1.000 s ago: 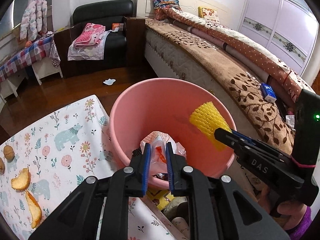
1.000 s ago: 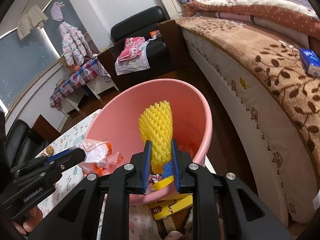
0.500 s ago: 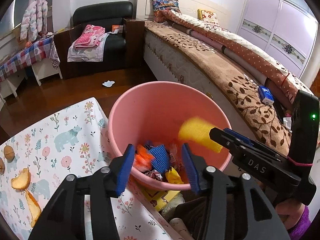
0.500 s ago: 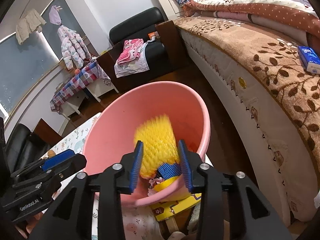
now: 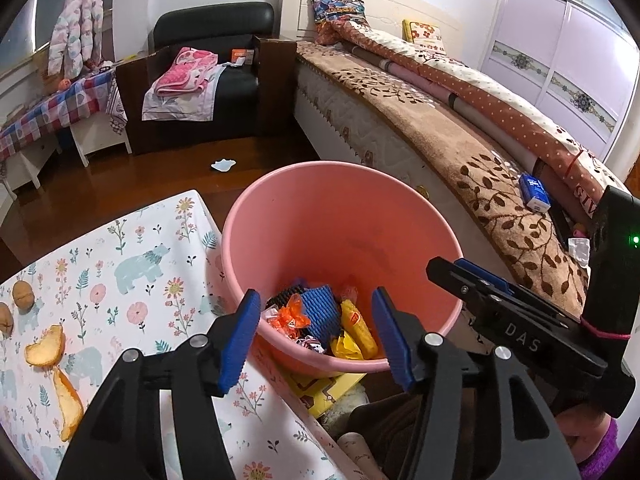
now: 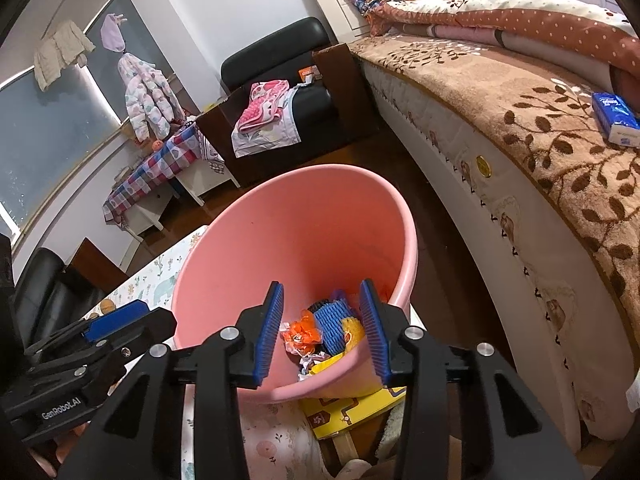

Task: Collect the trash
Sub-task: 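Move both open tools back over the table toward the orange peels, then grasp the curled orange peel with the right tool while the left tool grasps the flat peel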

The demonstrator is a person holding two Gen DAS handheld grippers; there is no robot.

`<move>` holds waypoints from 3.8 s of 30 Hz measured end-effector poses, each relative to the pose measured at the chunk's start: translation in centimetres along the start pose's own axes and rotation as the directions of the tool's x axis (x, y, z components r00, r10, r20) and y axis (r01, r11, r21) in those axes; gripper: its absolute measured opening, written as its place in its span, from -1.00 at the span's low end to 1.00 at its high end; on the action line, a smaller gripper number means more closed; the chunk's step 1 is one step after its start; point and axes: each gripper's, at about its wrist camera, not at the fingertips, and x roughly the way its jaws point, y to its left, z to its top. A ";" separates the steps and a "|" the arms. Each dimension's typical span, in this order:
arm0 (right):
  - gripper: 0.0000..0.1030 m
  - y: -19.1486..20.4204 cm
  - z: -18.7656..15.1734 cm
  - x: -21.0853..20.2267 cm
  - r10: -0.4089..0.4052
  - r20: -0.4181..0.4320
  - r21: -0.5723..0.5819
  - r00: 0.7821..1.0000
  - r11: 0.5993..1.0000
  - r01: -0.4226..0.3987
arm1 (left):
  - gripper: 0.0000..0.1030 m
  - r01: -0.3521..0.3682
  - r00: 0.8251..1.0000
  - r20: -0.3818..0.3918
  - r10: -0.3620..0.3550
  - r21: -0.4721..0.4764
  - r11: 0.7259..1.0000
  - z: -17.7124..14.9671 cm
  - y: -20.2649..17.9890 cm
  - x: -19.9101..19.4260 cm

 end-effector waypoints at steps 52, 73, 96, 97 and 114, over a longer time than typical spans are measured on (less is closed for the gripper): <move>-0.22 15.6 -7.0 -3.8 0.073 -0.031 -0.244 0.997 0.967 -0.078 | 0.11 -0.134 0.986 0.074 0.151 -0.204 0.970 -7.9 15.7 -11.4; -0.22 25.7 -11.5 2.3 0.114 -0.241 -0.358 0.964 0.913 -0.197 | 0.10 -0.221 0.963 0.071 0.258 -0.330 0.918 -12.1 27.5 -15.4; -0.22 28.7 -11.3 7.9 0.160 -0.305 -0.364 0.939 0.892 -0.270 | 0.10 -0.204 0.967 0.069 0.243 -0.355 0.912 -12.8 29.9 -14.6; -0.22 28.8 -11.3 8.1 0.157 -0.306 -0.367 0.939 0.891 -0.269 | 0.10 -0.202 0.968 0.068 0.241 -0.356 0.912 -12.7 30.1 -14.6; -0.88 27.5 -11.1 8.9 0.169 -0.324 -0.331 0.931 0.902 -0.278 | -0.06 -0.137 0.985 0.054 0.164 -0.333 0.933 -10.0 28.6 -10.0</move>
